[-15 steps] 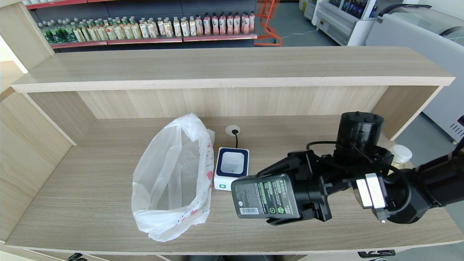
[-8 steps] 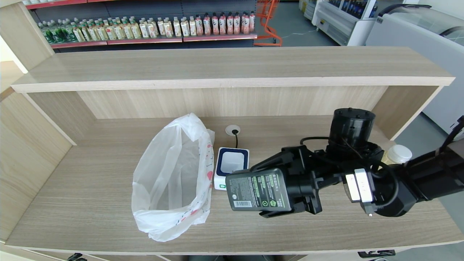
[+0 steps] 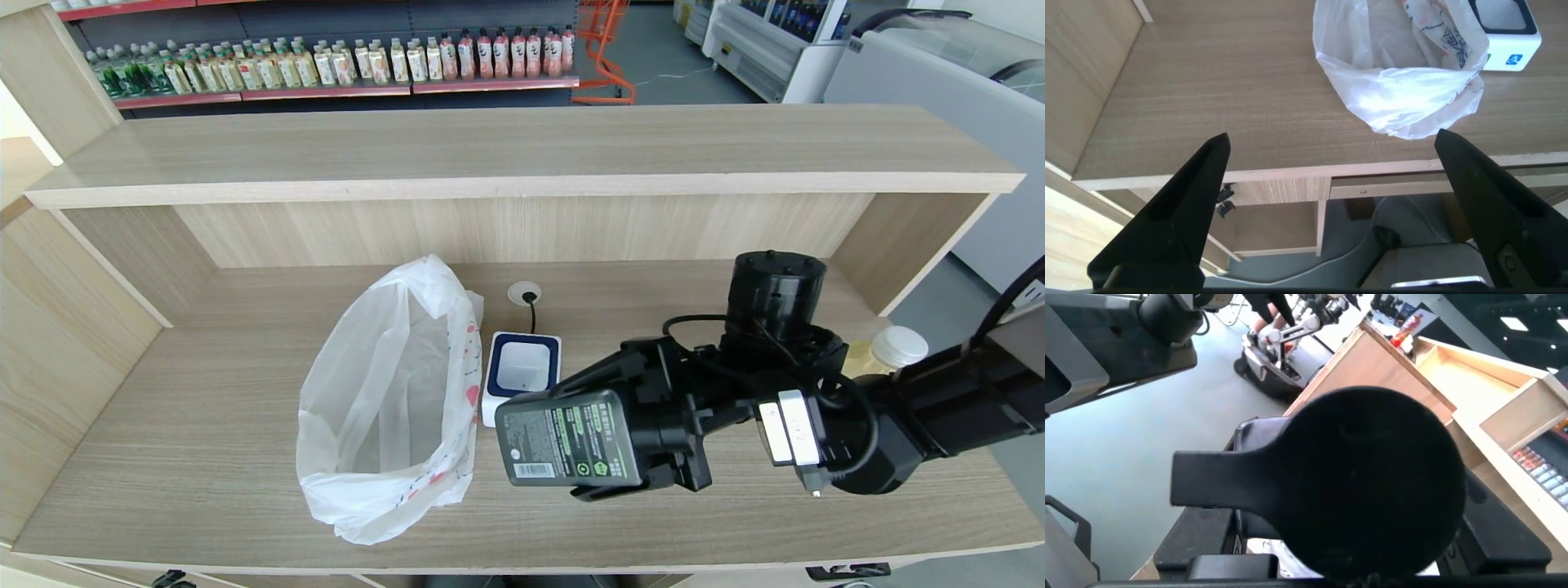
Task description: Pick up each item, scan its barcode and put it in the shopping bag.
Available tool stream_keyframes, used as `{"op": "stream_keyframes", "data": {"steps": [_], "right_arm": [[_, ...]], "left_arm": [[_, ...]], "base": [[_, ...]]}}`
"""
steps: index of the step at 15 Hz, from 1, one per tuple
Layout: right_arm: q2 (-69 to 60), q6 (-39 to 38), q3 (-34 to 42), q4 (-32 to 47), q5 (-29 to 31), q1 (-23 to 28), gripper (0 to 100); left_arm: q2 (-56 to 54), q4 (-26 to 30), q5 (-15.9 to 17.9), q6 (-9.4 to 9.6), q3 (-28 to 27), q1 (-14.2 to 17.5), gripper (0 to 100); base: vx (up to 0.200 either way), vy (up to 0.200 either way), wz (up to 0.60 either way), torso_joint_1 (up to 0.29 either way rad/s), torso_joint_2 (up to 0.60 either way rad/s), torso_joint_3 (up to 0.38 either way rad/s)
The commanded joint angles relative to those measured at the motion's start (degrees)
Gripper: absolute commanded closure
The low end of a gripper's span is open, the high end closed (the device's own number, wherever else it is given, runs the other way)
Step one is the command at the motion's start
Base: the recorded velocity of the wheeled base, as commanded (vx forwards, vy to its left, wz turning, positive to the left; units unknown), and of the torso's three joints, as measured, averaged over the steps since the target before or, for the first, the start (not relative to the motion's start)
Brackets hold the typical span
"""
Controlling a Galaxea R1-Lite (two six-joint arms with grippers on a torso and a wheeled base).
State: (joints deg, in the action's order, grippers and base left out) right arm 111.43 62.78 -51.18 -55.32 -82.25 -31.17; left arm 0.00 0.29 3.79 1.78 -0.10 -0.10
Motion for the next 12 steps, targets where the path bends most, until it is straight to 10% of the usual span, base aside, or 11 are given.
{"op": "stream_keyframes", "data": {"steps": [1, 3, 6, 9, 12], "right_arm": [[-2.9, -0.8, 1.2, 0.8, 0.1, 0.5, 100], [-14.2, -10.0, 6.8, 8.2, 1.0, 7.8, 100], [-30.4, -28.4, 12.3, 17.3, 17.6, 16.8, 100], [-32.9, -44.9, 13.6, 17.8, 34.4, 15.7, 100], [-31.6, -73.9, 12.5, 18.8, 65.2, 3.5, 100]], "left_arm": [[0.1, 0.0, 0.0, -0.02, 0.0, 0.0, 0], [0.1, 0.1, 0.0, -0.02, 0.0, 0.0, 0], [0.1, 0.0, 0.0, 0.07, 0.0, 0.0, 0], [0.1, 0.0, 0.0, -0.02, 0.0, 0.0, 0], [0.1, 0.0, 0.0, -0.02, 0.0, 0.0, 0]], "base": [[0.0, 0.0, 0.0, 0.0, 0.0, 0.0], [0.0, 0.0, 0.0, 0.0, 0.0, 0.0], [0.0, 0.0, 0.0, 0.0, 0.0, 0.0], [0.0, 0.0, 0.0, 0.0, 0.0, 0.0], [0.0, 0.0, 0.0, 0.0, 0.0, 0.0]]}}
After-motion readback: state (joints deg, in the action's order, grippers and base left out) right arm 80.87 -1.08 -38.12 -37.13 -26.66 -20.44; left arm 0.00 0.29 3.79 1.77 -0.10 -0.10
